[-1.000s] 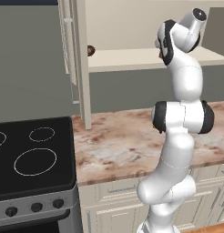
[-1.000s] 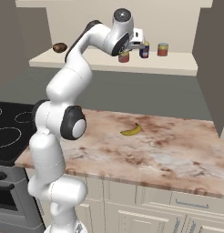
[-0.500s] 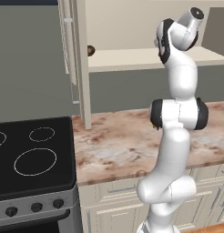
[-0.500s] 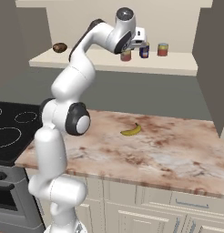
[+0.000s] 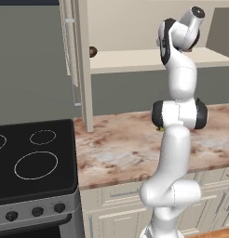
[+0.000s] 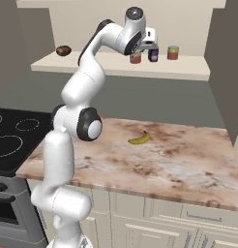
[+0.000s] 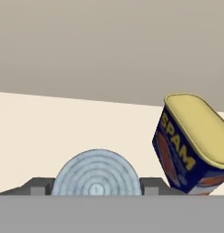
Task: Pick the cans from the counter and place them in their designated side in the cabinet.
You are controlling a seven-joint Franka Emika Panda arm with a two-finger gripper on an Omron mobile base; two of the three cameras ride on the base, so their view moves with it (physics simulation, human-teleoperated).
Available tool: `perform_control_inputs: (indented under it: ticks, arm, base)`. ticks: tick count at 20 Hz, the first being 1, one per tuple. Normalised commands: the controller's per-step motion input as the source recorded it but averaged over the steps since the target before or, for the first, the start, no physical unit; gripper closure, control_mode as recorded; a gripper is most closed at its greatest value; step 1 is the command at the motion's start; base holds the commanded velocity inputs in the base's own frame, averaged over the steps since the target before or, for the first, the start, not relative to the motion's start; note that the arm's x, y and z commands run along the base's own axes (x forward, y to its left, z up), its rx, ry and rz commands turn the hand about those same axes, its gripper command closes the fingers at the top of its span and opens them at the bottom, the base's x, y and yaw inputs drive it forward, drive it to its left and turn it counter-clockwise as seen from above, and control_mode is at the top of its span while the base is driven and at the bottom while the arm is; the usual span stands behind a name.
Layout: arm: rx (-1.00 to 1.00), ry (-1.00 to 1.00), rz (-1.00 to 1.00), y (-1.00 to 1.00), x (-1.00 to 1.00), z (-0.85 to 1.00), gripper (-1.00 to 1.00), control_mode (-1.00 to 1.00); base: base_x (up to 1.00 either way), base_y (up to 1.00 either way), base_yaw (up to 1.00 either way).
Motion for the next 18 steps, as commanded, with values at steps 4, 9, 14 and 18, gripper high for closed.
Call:
perform_control_inputs:
  ticks: [4,9,14,18]
  arm:
    - [0.0,0.03,0.01,0.0,0.29,-0.07,1.0,-1.0]
    - [0.0,0.03,0.01,0.0,0.23,-0.06,1.0,-1.0]
    - [0.0,0.03,0.0,-0.04,0.13,-0.13,1.0,-1.0]
    - [0.0,0.04,0.0,-0.07,0.08,-0.18,1.0,-1.0]
  base:
    - [0.0,0.0,0.0]
    - [0.0,0.0,0.0]
    - [0.0,0.0,0.0]
    - [0.0,0.0,0.0]
